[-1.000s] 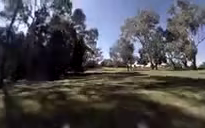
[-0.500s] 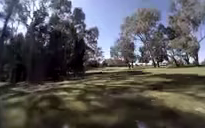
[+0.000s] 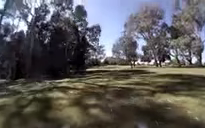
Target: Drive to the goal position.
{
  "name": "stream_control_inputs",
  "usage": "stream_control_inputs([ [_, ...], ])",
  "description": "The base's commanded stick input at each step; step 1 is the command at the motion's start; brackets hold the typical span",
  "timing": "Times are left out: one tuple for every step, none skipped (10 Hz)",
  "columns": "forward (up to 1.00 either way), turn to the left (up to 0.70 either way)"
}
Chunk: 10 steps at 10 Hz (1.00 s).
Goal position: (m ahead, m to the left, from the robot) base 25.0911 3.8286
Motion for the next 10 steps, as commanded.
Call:
stream_control_inputs([
  [1.00, 0.00],
  [1.00, 0.00],
  [1.00, 0.00],
  [1.00, 0.00],
  [1.00, -0.06],
  [1.00, -0.20],
  [1.00, -0.27],
  [1.00, -0.27],
  [1.00, -0.18],
  [1.00, -0.03],
])
